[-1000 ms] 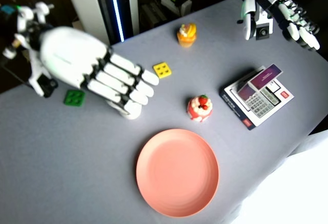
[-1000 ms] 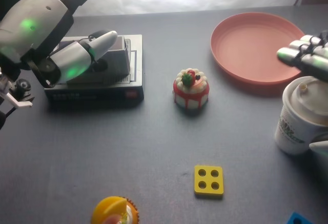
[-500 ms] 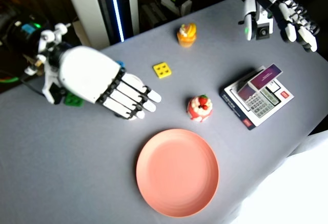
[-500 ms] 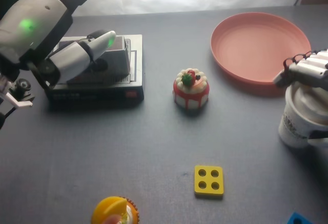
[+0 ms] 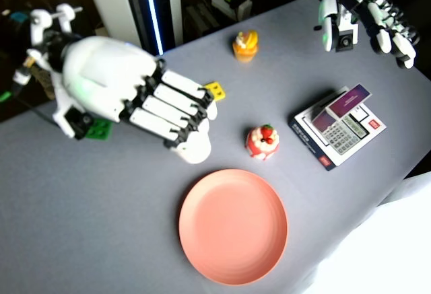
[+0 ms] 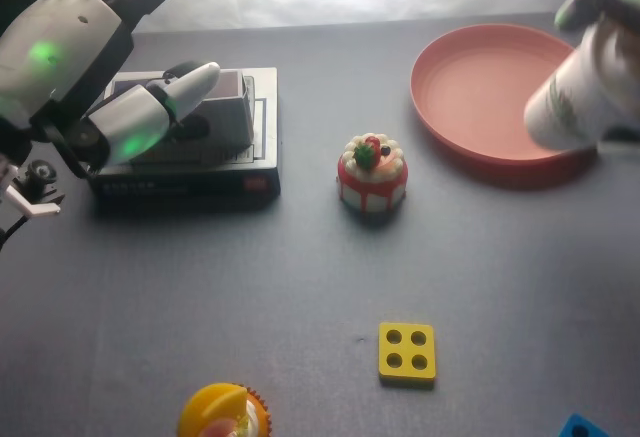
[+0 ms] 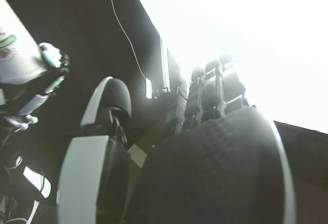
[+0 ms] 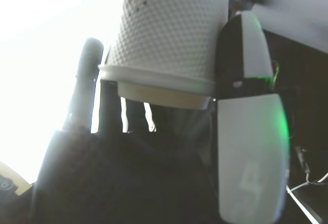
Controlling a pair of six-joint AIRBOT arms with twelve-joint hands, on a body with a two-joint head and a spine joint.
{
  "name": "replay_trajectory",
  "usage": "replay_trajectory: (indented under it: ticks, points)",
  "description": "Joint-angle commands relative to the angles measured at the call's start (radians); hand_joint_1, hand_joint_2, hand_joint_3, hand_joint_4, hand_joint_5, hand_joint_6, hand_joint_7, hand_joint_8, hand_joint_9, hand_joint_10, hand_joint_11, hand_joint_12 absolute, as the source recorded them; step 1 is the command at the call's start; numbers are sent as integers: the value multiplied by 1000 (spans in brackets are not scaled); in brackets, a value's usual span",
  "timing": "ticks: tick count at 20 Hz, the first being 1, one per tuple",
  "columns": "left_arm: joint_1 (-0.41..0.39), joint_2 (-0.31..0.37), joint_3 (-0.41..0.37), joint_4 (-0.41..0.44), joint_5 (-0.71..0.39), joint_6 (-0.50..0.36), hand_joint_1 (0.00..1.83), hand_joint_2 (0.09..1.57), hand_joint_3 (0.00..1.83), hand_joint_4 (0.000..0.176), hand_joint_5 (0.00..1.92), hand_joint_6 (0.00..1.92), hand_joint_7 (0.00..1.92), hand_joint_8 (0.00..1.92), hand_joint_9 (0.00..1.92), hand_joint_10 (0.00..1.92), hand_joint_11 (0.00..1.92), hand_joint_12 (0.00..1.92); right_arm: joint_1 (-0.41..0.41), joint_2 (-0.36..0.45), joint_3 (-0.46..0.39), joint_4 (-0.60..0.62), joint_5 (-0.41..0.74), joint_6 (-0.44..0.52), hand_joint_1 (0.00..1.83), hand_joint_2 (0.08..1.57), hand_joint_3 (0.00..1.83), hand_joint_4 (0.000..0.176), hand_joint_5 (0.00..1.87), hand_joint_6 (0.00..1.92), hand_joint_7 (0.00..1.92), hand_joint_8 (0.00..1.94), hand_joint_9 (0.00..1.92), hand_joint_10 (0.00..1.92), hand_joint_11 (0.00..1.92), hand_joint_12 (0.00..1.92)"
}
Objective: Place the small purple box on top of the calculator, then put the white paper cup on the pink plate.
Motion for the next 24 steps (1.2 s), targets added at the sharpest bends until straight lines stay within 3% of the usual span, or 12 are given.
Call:
replay_trajectory:
  ticks: [1,3,5,6,7,8,9,11,16,17,21,24]
  points:
    - [-12,-1,-6,4,-130,-4,632,1393,0,46,144,77,44,4,0,0,0,370,27,-10,12,10,100,-9,1181,1120,0,0,0,817,156,955,136,1333,1,1880]
    - [-2,-1,-6,5,-137,-13,636,1404,1,34,127,70,36,0,0,0,0,174,137,-75,84,19,-25,-48,1285,1127,3,0,130,674,204,926,78,1363,0,1903]
    - [-1,-10,1,5,-131,-15,633,1406,1,33,121,66,41,1,0,0,0,19,217,-139,153,47,-132,-109,1129,1097,0,0,150,595,111,829,2,1168,0,1920]
    - [-1,-16,6,5,-130,-21,677,1406,0,25,120,65,33,2,0,0,0,3,241,-170,183,78,-167,-147,1122,1123,4,0,67,373,123,800,15,1365,0,1921]
    - [-1,-21,10,7,-130,-27,726,1404,0,0,129,66,34,3,0,0,0,0,269,-207,220,107,-211,-185,1246,1139,4,0,135,234,225,870,168,1453,84,1921]
    - [-1,-24,12,8,-131,-29,749,1405,0,0,135,66,35,3,0,0,0,0,286,-239,261,119,-247,-188,1292,1141,2,0,214,206,277,789,249,1372,145,1894]
    - [-1,-26,13,9,-131,-30,753,1407,0,0,130,63,27,0,0,0,0,0,300,-267,298,136,-284,-188,1257,1147,2,0,314,355,283,722,218,1336,128,1865]
    - [-2,-32,16,12,-132,-33,717,1408,1,0,120,56,21,0,0,0,0,0,314,-314,364,168,-343,-189,1218,1170,3,0,185,580,239,596,116,1289,47,1868]
    - [-2,-41,25,12,-136,-46,755,1403,0,0,129,51,27,6,0,0,0,0,315,-374,449,276,-410,-234,1253,1163,0,0,82,834,196,523,72,1319,2,1858]
    - [-3,-41,25,13,-137,-47,773,1400,0,0,134,51,30,6,0,0,0,0,315,-378,449,317,-417,-295,1231,1149,0,0,75,818,208,497,74,1270,0,1837]
    - [-3,-41,25,14,-139,-49,799,1377,0,0,133,44,18,2,0,0,0,0,314,-388,454,340,-435,-327,897,1038,0,0,14,151,124,86,12,769,0,1526]
    - [-3,-41,25,14,-139,-51,793,1367,0,0,131,40,14,1,0,0,0,0,306,-389,457,340,-440,-327,835,1024,0,55,0,0,2,1,2,279,0,1145]
